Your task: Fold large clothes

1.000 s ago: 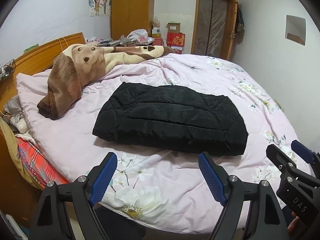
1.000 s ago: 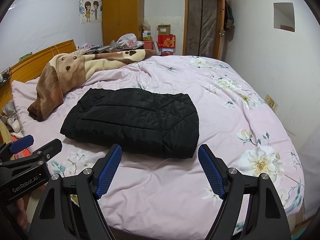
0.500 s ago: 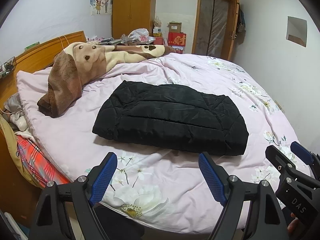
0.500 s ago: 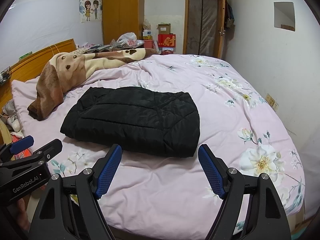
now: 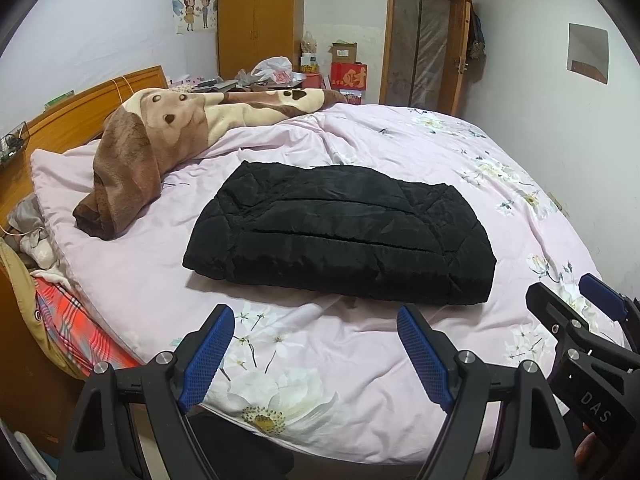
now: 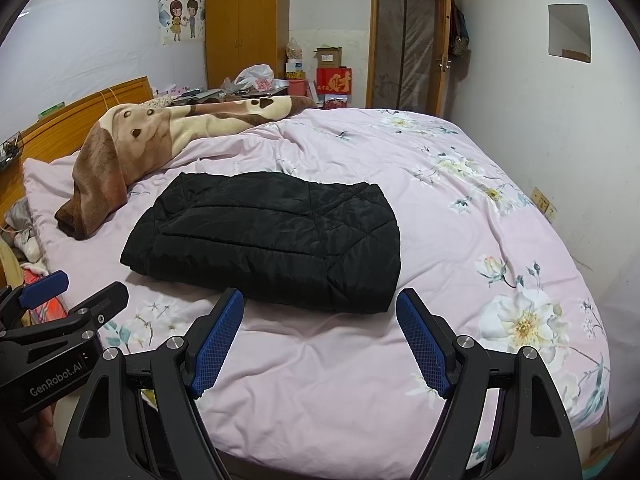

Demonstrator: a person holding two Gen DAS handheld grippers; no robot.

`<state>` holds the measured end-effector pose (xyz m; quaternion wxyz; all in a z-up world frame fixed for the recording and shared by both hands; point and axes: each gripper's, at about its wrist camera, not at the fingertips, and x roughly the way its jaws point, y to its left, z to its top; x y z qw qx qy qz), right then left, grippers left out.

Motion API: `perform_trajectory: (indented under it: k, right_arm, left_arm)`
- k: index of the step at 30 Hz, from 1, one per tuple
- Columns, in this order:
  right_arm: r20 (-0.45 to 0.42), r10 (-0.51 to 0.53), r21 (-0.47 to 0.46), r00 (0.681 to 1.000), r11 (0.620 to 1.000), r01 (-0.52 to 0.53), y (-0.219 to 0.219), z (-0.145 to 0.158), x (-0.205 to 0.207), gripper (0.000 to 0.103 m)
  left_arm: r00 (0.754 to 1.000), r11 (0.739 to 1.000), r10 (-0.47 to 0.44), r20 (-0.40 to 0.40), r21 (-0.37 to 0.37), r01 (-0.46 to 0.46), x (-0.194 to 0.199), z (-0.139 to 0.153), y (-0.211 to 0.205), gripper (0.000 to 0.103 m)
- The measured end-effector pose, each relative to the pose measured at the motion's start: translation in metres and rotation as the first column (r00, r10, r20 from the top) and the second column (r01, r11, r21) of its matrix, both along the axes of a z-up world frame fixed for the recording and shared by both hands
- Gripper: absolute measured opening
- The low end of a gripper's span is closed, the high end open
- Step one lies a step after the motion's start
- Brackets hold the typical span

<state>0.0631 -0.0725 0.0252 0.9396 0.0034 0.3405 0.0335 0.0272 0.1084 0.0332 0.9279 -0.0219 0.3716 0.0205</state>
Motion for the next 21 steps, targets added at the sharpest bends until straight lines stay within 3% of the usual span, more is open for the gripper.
perform_trajectory:
  k: [21]
  right_arm:
    - [0.001,0.003,-0.002,1.000,1.000,-0.003,0.0007,-0.0012,-0.0008,0.079]
  left_arm:
    - [1.000,0.999,0.025,0.003,0.023,-0.025,-0.0023,-0.0012,0.0010,0.083]
